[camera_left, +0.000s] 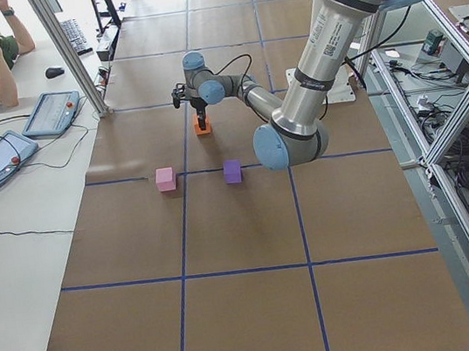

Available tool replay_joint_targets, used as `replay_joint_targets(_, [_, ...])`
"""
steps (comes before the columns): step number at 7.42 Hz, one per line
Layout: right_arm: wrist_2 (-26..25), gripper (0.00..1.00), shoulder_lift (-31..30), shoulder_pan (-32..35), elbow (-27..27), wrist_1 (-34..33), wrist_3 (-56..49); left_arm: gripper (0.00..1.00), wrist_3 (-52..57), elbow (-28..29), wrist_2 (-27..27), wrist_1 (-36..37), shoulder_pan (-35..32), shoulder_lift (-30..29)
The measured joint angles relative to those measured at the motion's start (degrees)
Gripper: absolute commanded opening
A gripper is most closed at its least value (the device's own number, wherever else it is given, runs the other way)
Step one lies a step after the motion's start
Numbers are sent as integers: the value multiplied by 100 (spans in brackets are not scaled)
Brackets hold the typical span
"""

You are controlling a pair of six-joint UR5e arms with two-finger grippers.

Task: Arrange blocks in a line
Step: 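Carry the orange cube with the left gripper toward the pink cube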

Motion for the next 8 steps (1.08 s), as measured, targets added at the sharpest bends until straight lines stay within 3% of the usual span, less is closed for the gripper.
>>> replay_joint_targets(4, [0, 100, 0, 0, 0, 0, 1, 0, 182, -483, -6, 258, -179, 118])
replay_joint_targets(8, [0, 100, 0, 0, 0, 0, -3, 0, 1168, -1215, -41, 469, -615, 815])
